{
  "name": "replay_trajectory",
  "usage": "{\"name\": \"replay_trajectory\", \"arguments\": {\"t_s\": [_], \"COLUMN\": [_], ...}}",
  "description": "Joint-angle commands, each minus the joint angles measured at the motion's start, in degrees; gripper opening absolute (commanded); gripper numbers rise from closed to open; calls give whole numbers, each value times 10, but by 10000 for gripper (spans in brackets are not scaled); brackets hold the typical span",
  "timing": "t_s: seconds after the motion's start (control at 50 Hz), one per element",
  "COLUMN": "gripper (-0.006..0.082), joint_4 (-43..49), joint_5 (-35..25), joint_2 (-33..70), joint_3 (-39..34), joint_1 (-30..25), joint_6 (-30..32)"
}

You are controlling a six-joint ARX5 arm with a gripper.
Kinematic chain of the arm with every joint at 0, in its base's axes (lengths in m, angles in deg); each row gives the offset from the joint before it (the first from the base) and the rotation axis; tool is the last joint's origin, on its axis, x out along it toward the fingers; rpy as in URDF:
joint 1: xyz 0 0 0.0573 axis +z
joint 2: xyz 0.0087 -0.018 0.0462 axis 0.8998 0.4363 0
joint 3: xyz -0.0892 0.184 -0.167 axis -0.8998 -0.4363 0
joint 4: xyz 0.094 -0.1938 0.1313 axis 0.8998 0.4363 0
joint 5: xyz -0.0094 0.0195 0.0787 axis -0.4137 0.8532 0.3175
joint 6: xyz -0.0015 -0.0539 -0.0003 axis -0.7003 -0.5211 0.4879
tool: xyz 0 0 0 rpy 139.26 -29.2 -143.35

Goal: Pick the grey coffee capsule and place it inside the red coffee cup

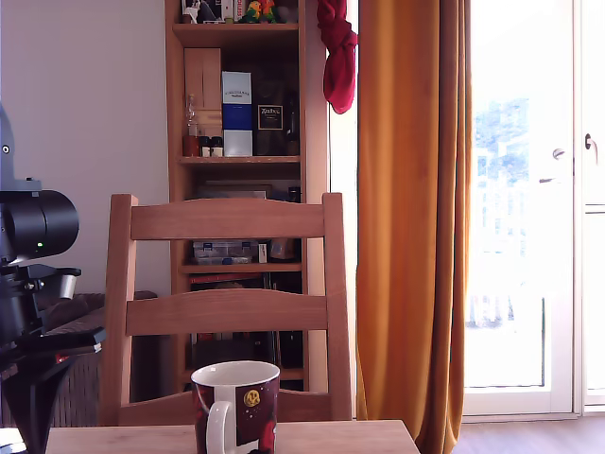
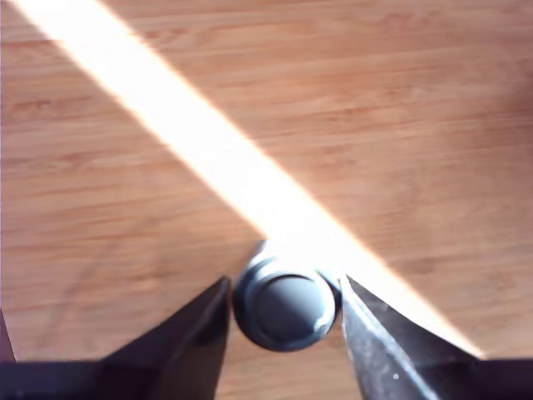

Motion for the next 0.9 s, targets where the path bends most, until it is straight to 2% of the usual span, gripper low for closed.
{"name": "replay_trajectory", "arguments": {"t_s": [0.0, 0.22, 0.64, 0.88], "gripper": [363, 294, 294, 294], "joint_4": [-2, -7, 43, 47], "joint_5": [0, -7, -81, -122], "joint_2": [10, 10, -7, -16], "joint_3": [0, 8, 107, 169], "joint_1": [-2, -2, -7, -38], "joint_6": [-3, -2, -10, -29]}}
